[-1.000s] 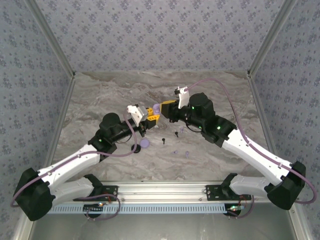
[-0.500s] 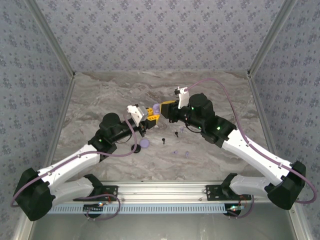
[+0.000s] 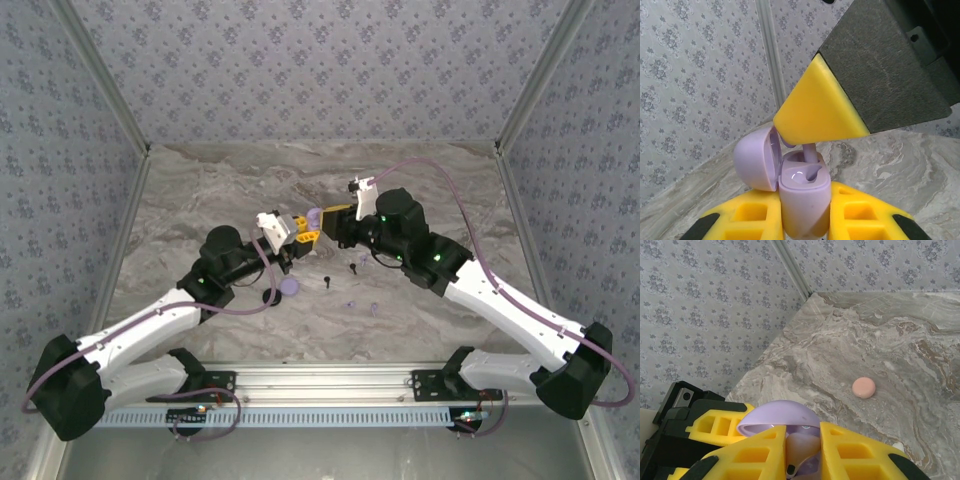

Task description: Insert the wireless bluetooth earbuds into the charging case

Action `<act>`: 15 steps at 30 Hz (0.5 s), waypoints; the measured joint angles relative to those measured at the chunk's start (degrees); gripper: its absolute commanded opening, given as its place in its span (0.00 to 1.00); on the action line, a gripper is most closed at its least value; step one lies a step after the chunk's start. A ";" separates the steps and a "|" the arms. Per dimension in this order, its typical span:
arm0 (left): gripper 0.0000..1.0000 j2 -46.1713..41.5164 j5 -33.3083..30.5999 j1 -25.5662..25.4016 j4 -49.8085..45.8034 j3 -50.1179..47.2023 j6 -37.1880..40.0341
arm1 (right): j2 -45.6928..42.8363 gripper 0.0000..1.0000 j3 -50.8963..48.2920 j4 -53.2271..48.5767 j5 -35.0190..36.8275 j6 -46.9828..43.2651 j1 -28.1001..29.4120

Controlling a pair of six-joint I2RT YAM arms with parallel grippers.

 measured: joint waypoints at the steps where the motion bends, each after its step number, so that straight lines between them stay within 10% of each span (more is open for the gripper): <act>1: 0.00 0.04 0.13 -0.02 0.04 0.00 0.00 | 0.00 0.23 0.00 -0.15 0.09 0.07 0.02; 7: 0.00 0.28 0.35 -0.02 0.15 0.00 -0.02 | 0.04 0.28 0.00 -0.37 0.28 0.20 0.11; 15: 0.00 0.33 0.35 0.00 0.90 0.00 -0.07 | -0.11 0.58 1.05 -3.63 -1.49 -0.31 0.15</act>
